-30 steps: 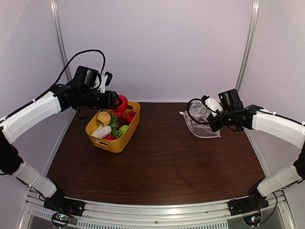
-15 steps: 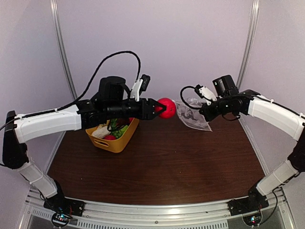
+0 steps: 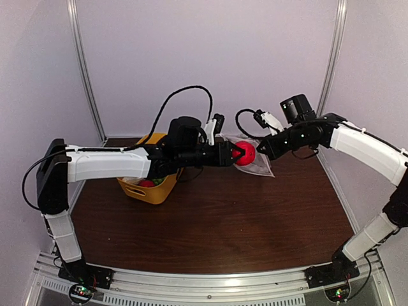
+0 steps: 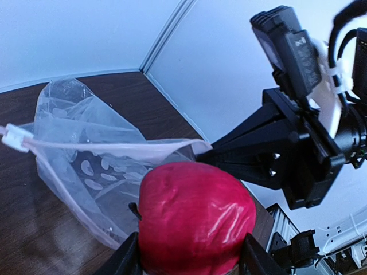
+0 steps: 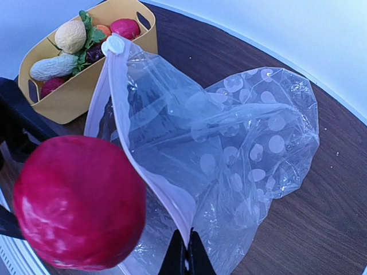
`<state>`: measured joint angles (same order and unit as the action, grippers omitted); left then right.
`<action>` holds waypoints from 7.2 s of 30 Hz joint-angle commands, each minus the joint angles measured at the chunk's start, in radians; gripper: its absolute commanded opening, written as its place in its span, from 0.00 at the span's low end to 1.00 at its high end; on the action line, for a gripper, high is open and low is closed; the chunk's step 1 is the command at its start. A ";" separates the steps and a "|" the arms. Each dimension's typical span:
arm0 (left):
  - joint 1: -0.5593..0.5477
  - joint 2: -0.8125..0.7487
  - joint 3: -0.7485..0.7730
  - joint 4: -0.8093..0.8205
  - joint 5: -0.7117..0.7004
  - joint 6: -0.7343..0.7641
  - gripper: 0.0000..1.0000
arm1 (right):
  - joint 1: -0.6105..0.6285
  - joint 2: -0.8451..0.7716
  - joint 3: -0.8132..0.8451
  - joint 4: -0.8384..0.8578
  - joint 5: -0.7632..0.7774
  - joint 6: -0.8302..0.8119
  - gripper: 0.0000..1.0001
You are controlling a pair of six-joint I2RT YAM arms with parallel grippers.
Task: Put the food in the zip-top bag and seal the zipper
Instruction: Place the fake fruit in the zipper food storage bag, then adjust the zipper on the food storage bag, then pick up the fake fruit from the bin, then place the fake fruit in the zipper food storage bag.
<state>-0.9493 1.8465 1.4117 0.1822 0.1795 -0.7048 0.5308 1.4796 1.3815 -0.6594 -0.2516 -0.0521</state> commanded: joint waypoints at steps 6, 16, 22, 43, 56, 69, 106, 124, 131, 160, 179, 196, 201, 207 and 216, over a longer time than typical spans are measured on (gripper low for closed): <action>0.000 0.118 0.150 0.013 -0.061 -0.049 0.31 | 0.004 -0.007 0.027 -0.044 -0.091 0.018 0.00; -0.001 0.208 0.236 -0.068 -0.111 -0.086 0.29 | 0.002 -0.051 0.016 -0.025 -0.078 0.026 0.00; 0.000 0.222 0.256 -0.064 -0.109 -0.091 0.36 | 0.003 -0.061 0.000 -0.020 -0.083 0.030 0.00; -0.007 0.246 0.364 -0.087 0.019 -0.046 0.71 | -0.051 -0.104 -0.042 0.008 -0.063 0.035 0.00; -0.038 -0.071 0.124 -0.017 0.073 0.149 0.71 | -0.187 -0.139 0.127 0.021 0.270 -0.094 0.00; -0.038 -0.254 -0.101 -0.373 -0.313 0.355 0.76 | -0.129 -0.158 -0.232 0.166 -0.006 -0.084 0.00; 0.485 0.010 0.218 -0.949 -0.567 0.378 0.78 | -0.196 -0.405 -0.550 0.475 -0.096 -0.095 0.00; 0.527 0.156 0.273 -0.995 -0.583 0.388 0.72 | -0.203 -0.401 -0.546 0.463 -0.111 -0.099 0.00; 0.527 0.149 0.288 -1.007 -0.569 0.385 0.55 | -0.205 -0.411 -0.550 0.461 -0.108 -0.101 0.00; 0.034 -0.148 0.052 -0.201 0.185 0.181 0.43 | -0.215 -0.366 -0.534 0.449 -0.133 -0.067 0.00; -0.051 0.312 0.362 -0.040 0.042 -0.122 0.35 | -0.235 -0.419 -0.547 0.462 -0.356 0.010 0.00; -0.051 0.521 0.593 -0.120 -0.046 -0.236 0.42 | -0.238 -0.425 -0.548 0.457 -0.458 0.007 0.00; -0.051 0.535 0.612 -0.086 0.019 -0.214 0.63 | -0.243 -0.426 -0.546 0.451 -0.460 0.001 0.00; -0.050 0.490 0.618 -0.085 0.079 -0.168 0.75 | -0.264 -0.433 -0.541 0.445 -0.442 -0.003 0.00; -0.050 0.380 0.578 -0.133 0.083 -0.095 0.80 | -0.303 -0.458 -0.541 0.446 -0.433 0.001 0.00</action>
<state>-1.0023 2.3219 2.0045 0.0334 0.2436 -0.8528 0.2466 1.0508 0.8387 -0.2165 -0.6842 -0.0521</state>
